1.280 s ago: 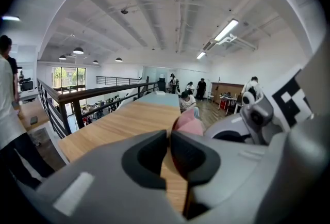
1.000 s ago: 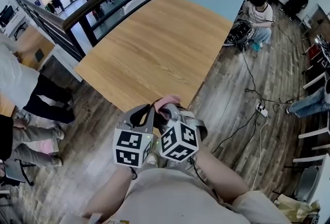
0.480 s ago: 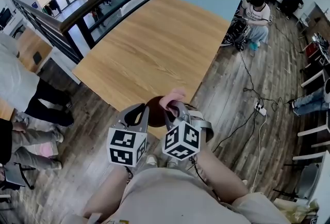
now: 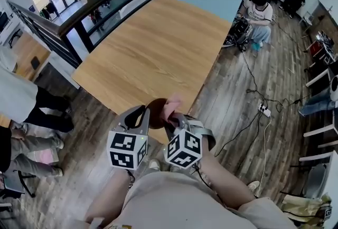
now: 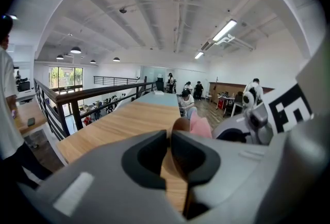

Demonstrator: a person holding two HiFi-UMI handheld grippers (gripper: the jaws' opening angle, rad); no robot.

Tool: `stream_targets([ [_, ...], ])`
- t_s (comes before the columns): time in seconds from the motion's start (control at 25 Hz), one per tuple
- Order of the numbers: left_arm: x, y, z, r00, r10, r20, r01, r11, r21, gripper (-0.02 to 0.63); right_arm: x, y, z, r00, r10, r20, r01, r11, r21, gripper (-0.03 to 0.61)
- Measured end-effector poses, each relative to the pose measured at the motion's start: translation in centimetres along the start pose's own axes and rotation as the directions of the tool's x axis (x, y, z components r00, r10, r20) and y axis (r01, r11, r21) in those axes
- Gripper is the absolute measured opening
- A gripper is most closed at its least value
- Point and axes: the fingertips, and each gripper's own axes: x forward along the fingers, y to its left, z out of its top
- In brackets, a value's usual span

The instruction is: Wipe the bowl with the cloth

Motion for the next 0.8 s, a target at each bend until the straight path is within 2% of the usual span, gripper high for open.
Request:
stream_targets([
  [0.2,0.0,0.1,-0.6,1.000,0.000,-0.011,0.000,1.000,-0.002,0.031,0.7,3.2,1.0,0.995,0.096,0.019,-0.095,0.995,-0.018,0.014],
  [0.4,-0.1,0.0,-1.8,0.999,-0.012,-0.033,0.012,1.000,-0.013,0.032,1.0,5.0,2.8,0.989,0.141,0.052,-0.138,0.988,-0.064,0.014],
  [0.68,-0.5,-1.3,-2.7,0.998,-0.049,-0.050,0.047,0.998,-0.051,0.019,0.3,3.8,4.3,0.984,0.131,0.121,-0.122,0.989,-0.079,0.014],
  [0.8,-0.6,-1.6,-3.1,0.997,-0.057,-0.051,0.054,0.997,-0.058,0.017,0.1,2.4,4.3,0.986,0.094,0.140,-0.086,0.994,-0.064,0.014],
])
